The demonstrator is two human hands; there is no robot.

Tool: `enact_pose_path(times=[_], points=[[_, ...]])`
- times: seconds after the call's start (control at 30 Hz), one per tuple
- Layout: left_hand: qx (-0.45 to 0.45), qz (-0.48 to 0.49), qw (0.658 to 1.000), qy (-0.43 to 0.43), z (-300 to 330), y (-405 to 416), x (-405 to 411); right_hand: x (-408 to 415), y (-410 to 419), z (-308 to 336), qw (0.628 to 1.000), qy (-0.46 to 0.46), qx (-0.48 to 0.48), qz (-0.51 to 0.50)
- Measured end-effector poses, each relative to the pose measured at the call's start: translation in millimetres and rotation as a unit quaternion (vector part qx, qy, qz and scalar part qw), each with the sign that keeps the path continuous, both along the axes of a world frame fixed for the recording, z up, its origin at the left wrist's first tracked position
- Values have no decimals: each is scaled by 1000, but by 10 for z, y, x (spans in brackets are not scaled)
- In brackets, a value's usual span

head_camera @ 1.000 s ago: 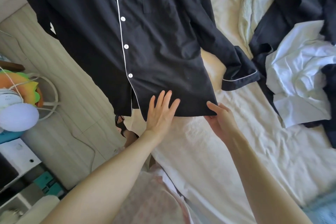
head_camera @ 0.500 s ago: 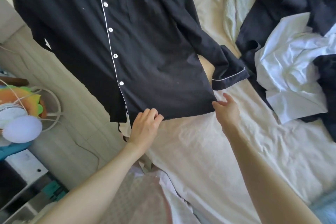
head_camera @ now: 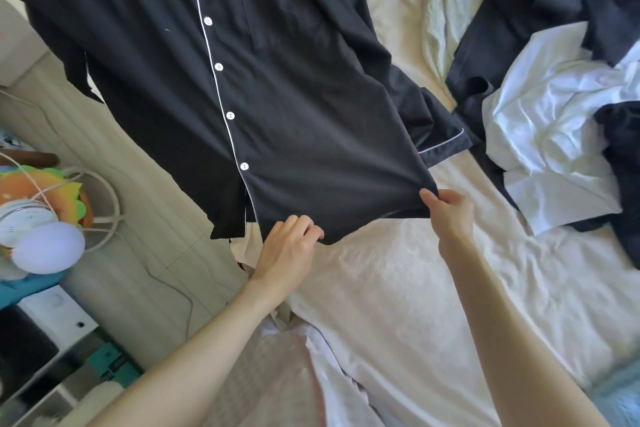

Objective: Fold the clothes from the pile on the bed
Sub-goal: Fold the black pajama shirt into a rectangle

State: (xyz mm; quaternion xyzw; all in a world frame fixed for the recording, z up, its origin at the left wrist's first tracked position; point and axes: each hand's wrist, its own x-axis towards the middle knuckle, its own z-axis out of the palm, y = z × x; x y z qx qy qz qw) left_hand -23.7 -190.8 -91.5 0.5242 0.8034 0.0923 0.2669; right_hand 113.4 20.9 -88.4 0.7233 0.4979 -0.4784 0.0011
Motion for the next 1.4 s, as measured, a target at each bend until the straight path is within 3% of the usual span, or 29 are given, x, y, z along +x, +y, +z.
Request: enact_pose_path(times=[0.13,0.23,0.33,0.5,0.7,0.87,1.0,1.07,1.17,1.23,1.3,1.37,1.4], points=[[-124,3,991,-58,-189,-109,-2,-130,-60,-62,990,-102,2,93],[-57,84,987,-124,-154,-265,-173,-359,-275,-18,959,-156,108,212],[-6,196,970,-147,-113,-544,-488,-669,-645,73,916,-109,218,319],[-26,422,889,-177,-122,-1009,-1313,-1195,-1274,16,843,-44,215,492],[-55,468,868,-155,-383,-1184,-2452,-1870,-1599,-176,799,-69,232,550],[-45,554,808,-197,-652,-953,-3209,-2006,-1742,-426,829,-92,251,492],[36,591,752,-289,-871,-795,-3648,-1928,-1854,-595,834,-88,292,460],[59,578,758,-296,-930,-796,-3702,-1950,-1890,-605,847,-77,300,433],[38,517,796,-313,-963,-971,-3629,-1960,-1999,-505,869,-42,327,370],[23,494,795,-352,-954,-1162,-3539,-1953,-2133,-393,875,-20,352,332],[20,483,784,-388,-903,-1351,-3407,-1940,-2299,-302,924,10,282,259],[18,480,769,-423,-826,-1503,-3232,-1968,-2413,-277,984,23,122,130],[13,482,761,-433,-786,-1576,-3137,-1979,-2440,-298,996,19,51,72]])
